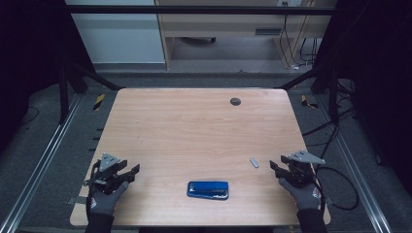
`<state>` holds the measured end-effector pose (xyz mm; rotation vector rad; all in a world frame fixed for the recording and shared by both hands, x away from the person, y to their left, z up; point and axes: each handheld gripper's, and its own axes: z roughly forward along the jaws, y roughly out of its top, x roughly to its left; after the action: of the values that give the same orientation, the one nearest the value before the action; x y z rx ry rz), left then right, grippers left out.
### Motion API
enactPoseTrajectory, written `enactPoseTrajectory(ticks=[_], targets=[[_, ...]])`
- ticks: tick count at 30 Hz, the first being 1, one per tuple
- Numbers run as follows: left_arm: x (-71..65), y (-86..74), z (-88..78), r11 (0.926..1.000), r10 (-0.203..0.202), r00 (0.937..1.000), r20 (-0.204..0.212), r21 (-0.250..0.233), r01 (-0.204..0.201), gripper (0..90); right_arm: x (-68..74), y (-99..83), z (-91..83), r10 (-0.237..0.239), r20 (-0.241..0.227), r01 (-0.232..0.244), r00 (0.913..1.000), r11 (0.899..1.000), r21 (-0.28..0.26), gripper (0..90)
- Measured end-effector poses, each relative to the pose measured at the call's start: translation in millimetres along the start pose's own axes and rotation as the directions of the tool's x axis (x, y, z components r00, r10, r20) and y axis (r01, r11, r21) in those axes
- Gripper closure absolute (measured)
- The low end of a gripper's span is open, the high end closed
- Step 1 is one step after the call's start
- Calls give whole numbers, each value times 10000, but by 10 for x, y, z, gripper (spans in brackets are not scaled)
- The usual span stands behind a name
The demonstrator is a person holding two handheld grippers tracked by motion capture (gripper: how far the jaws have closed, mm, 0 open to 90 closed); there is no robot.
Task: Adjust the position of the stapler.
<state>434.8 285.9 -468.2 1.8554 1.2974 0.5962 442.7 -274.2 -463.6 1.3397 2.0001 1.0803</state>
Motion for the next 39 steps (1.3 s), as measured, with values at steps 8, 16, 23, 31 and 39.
enactPoseTrajectory(ticks=[8, 16, 23, 31, 39], targets=[[-25, 10, -8, 9999, 158, 9999, -66, -28, -159, 426, 181, 115, -30, -771, -814, 800, 9937, 9963, 324, 519], [-50, 12, 26, 9991, 402, 9992, -51, 110, -402, 408, 376, 302, -37, -1611, -1849, 1729, 9695, 9837, 497, 528], [-60, 17, 30, 9987, 498, 9987, -66, 139, -497, 410, 578, 587, -107, -2609, -2528, 2822, 9317, 9580, 511, 562], [-96, 25, 39, 9967, 769, 9970, 7, 243, -769, 410, 900, 897, -74, -3652, -3839, 4233, 8481, 9028, 761, 569], [-111, 25, 48, 9964, 816, 9967, 17, 222, -816, 406, 1254, 1075, 29, -4278, -4978, 5342, 7545, 8409, 870, 583]])
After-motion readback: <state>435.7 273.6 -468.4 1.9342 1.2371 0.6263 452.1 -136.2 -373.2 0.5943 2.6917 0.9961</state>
